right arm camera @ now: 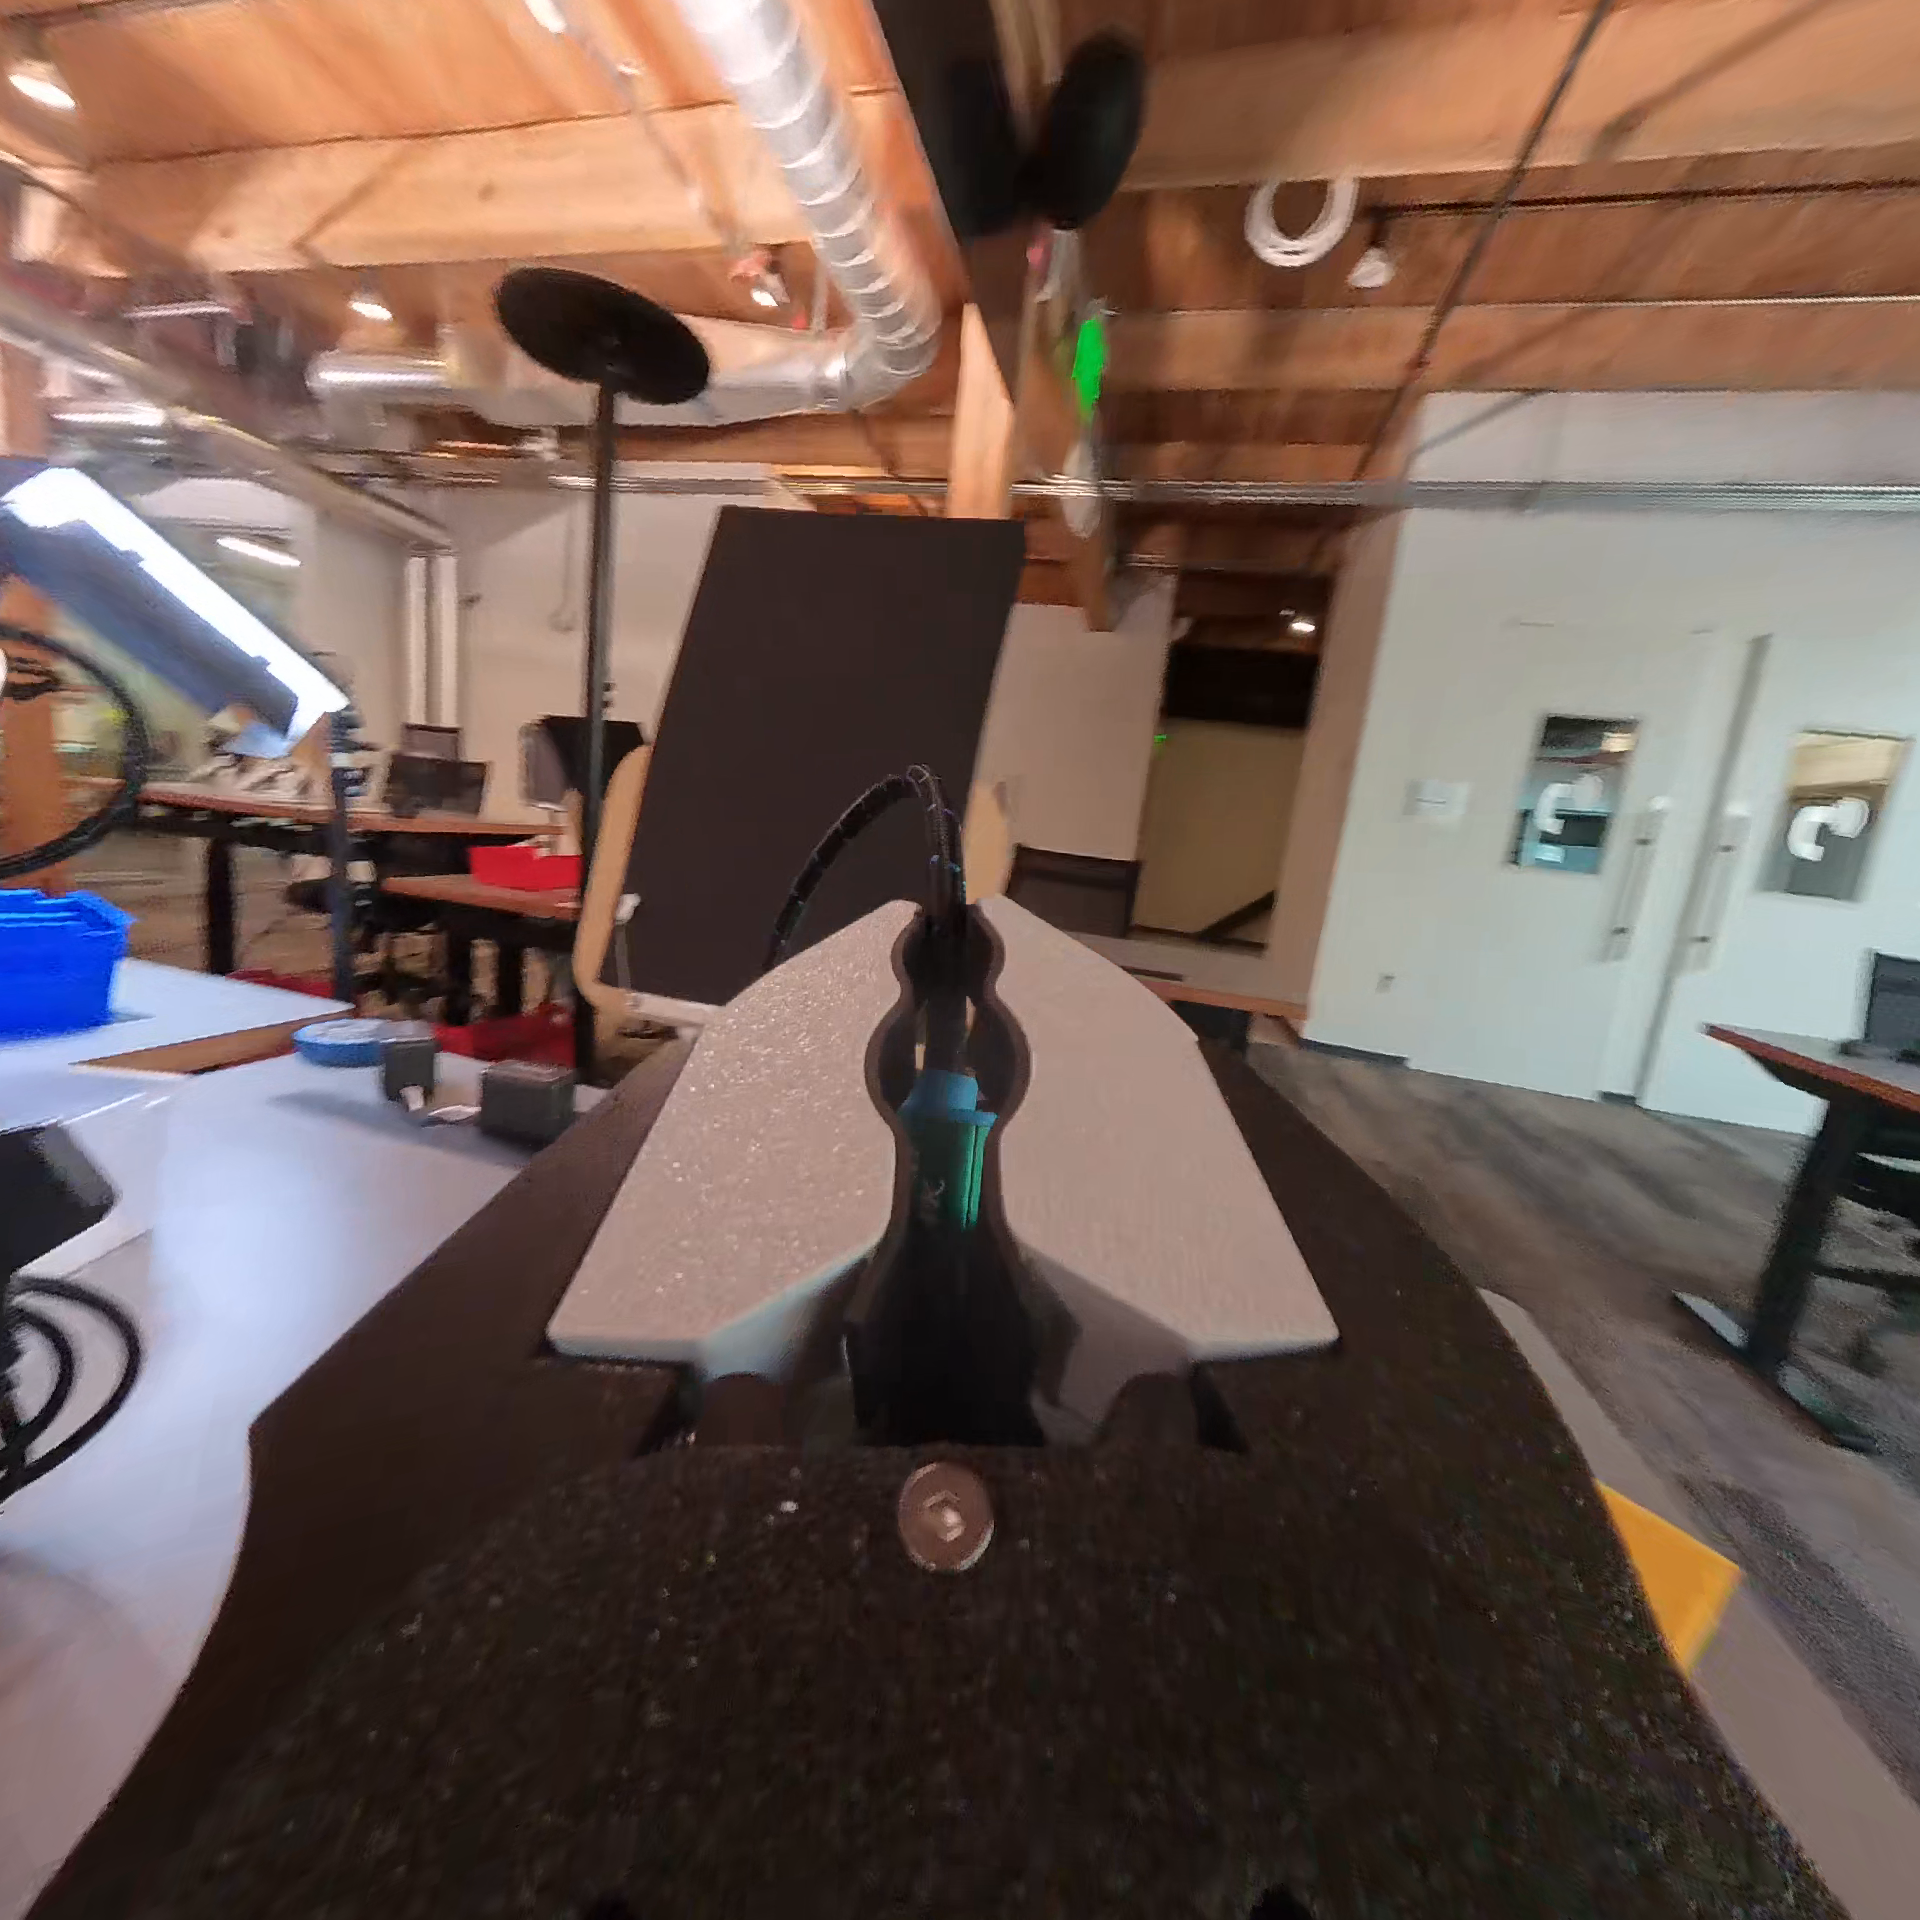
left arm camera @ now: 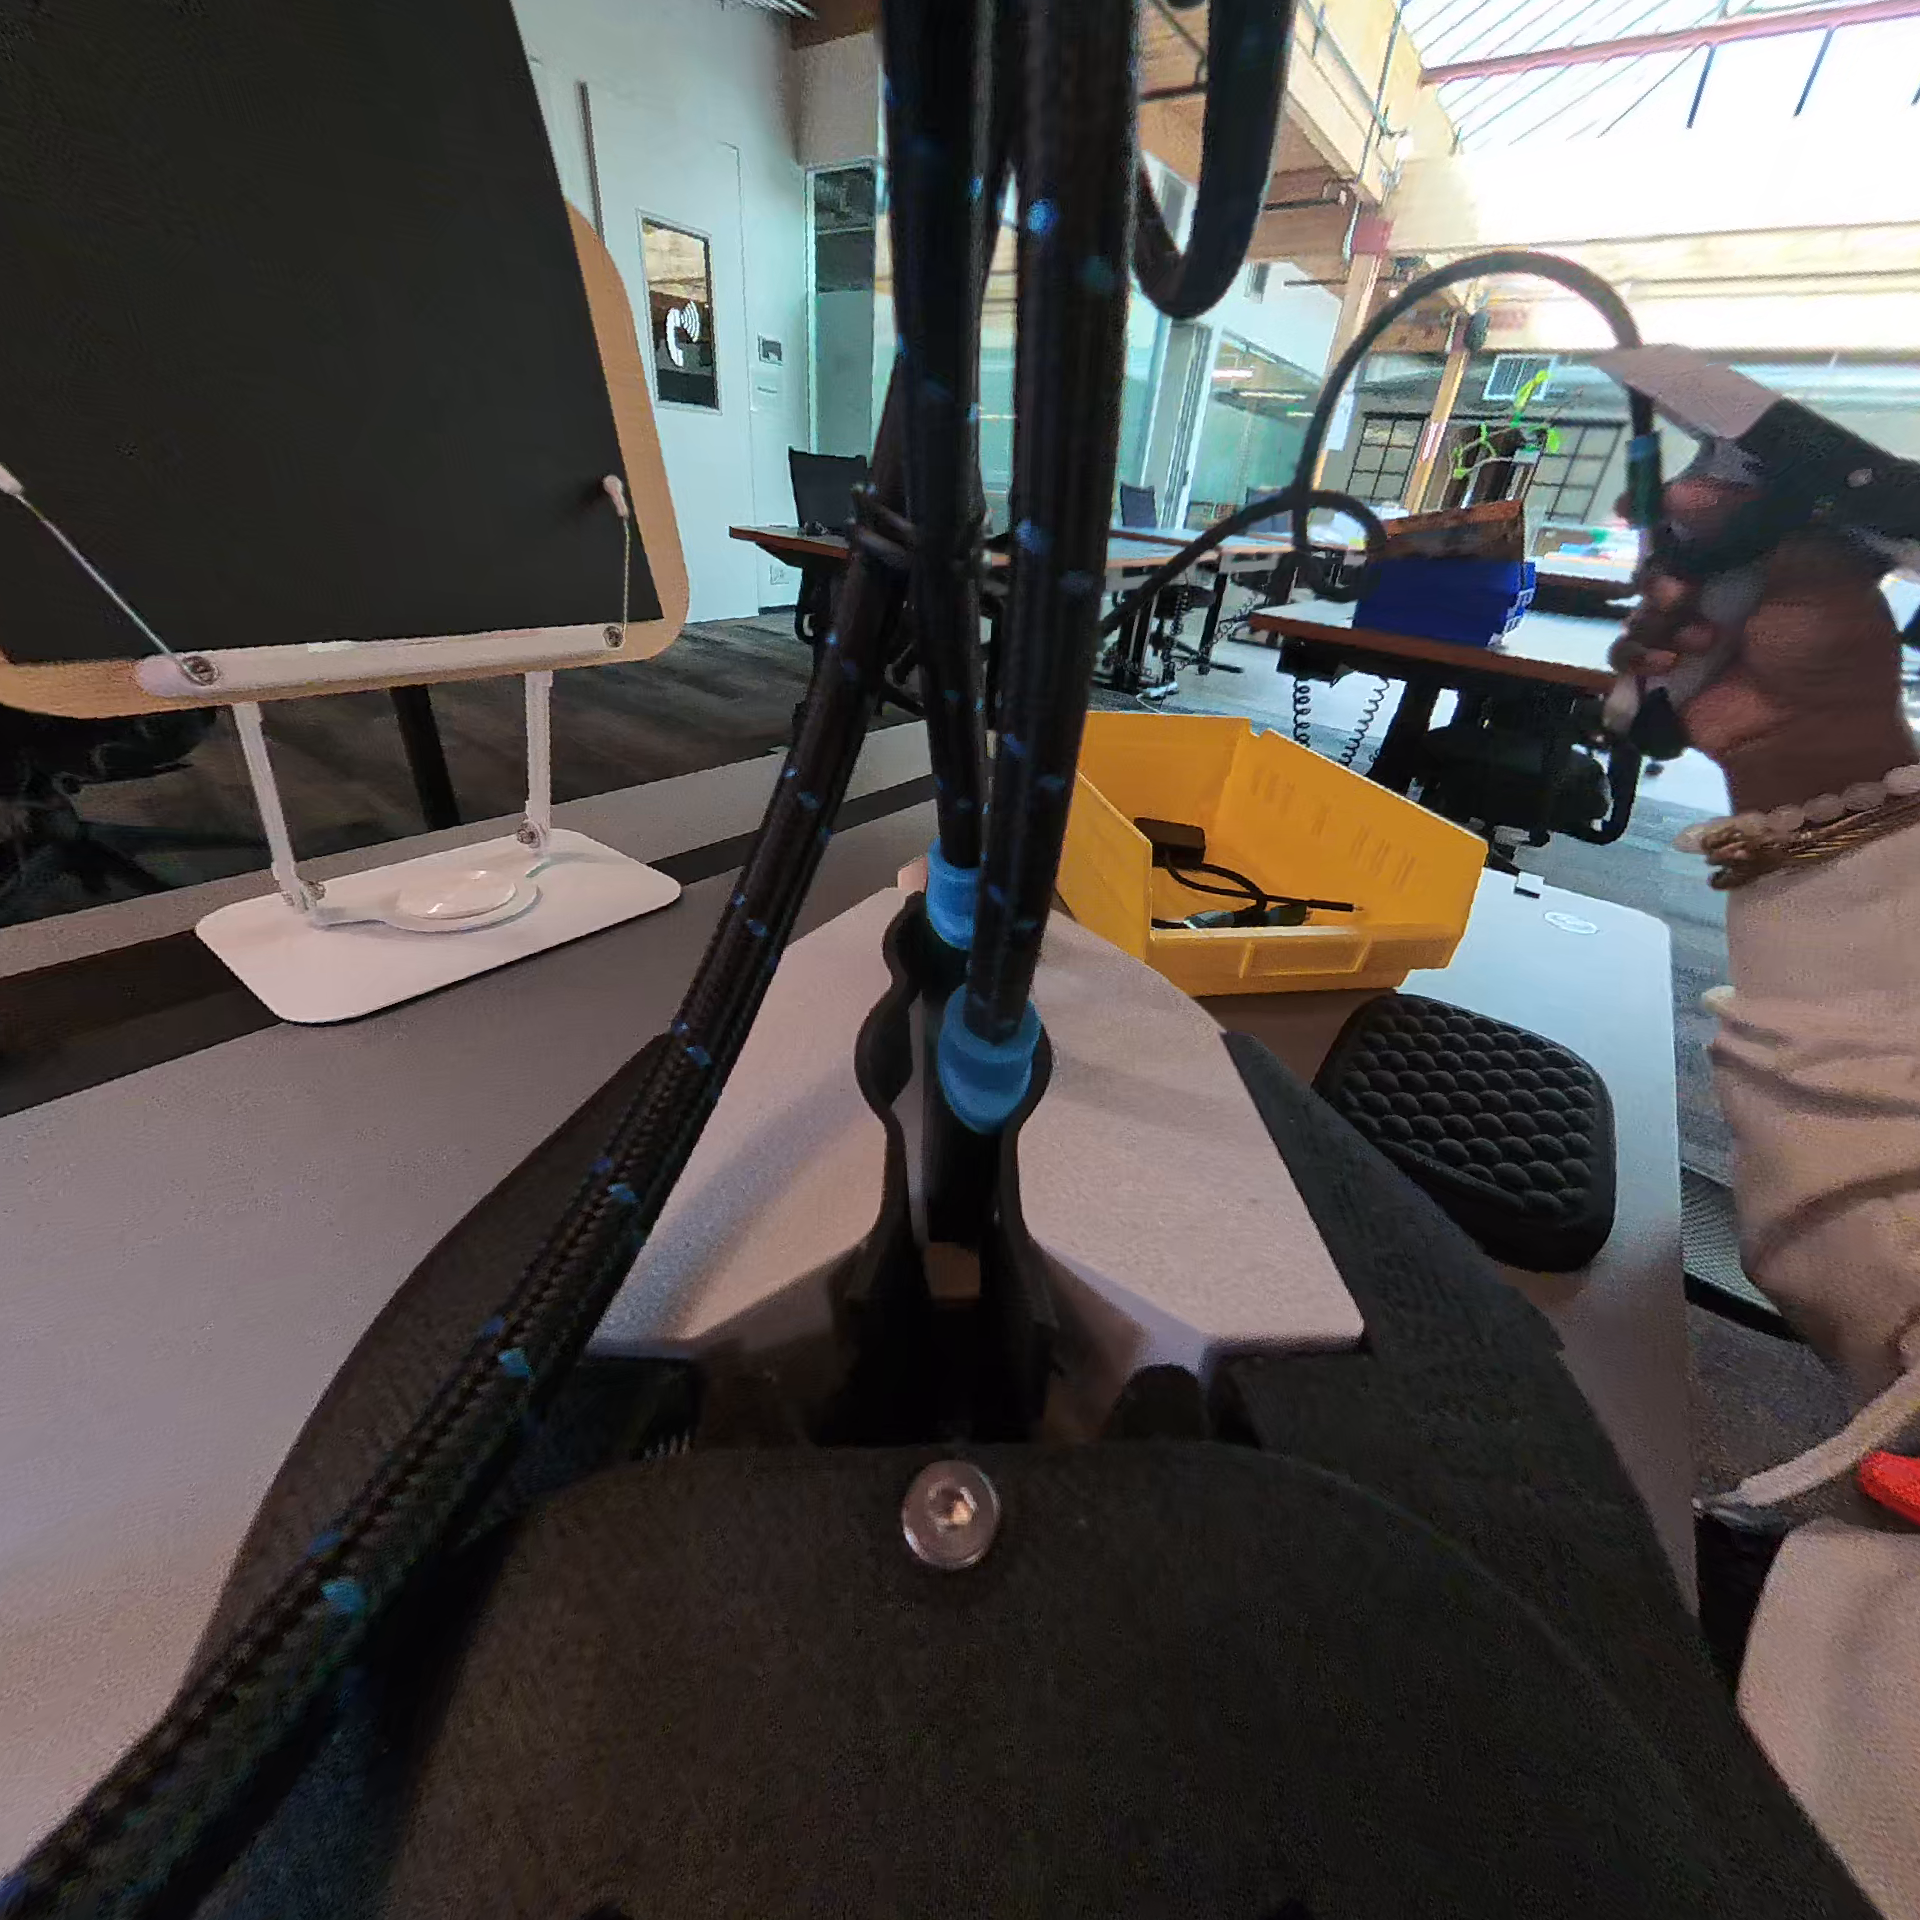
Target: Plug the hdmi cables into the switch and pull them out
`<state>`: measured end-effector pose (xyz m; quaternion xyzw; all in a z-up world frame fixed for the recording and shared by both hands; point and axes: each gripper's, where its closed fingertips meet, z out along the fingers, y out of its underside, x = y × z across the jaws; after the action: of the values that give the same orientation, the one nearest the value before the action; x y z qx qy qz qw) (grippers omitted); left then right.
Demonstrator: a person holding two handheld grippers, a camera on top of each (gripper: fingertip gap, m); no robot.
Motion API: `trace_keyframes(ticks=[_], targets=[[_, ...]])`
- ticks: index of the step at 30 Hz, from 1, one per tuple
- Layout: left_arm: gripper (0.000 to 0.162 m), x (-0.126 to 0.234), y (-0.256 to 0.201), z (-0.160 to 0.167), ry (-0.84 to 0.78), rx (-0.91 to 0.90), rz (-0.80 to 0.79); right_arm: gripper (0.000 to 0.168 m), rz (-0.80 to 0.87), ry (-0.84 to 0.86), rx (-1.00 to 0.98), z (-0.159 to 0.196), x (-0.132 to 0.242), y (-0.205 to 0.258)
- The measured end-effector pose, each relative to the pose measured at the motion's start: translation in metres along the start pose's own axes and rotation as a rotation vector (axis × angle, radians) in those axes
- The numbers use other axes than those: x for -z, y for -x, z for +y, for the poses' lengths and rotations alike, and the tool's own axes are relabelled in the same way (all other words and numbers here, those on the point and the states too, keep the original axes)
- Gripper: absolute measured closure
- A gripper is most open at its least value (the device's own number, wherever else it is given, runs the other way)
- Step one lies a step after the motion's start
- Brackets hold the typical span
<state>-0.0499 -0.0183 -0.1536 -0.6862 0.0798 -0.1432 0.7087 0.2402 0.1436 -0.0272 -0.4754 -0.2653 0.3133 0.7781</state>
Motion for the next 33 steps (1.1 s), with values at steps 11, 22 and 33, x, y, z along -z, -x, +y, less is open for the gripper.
trace_keyframes(ticks=[11, 22, 33], targets=[[0.149, -0.008, -0.008, 0.007, 0.032, -0.016, 0.047, 0.162, 0.163, 0.252, -0.081, 0.049, 0.023, -0.066], [0.147, -0.013, -0.012, 0.012, 0.055, -0.027, 0.067, 0.120, 0.070, 1.231, -0.088, 0.239, 0.037, -0.094], [0.146, -0.016, -0.014, 0.014, 0.065, -0.021, 0.084, 0.072, -0.352, 1.592, 0.195, 0.240, 0.088, -0.061]])
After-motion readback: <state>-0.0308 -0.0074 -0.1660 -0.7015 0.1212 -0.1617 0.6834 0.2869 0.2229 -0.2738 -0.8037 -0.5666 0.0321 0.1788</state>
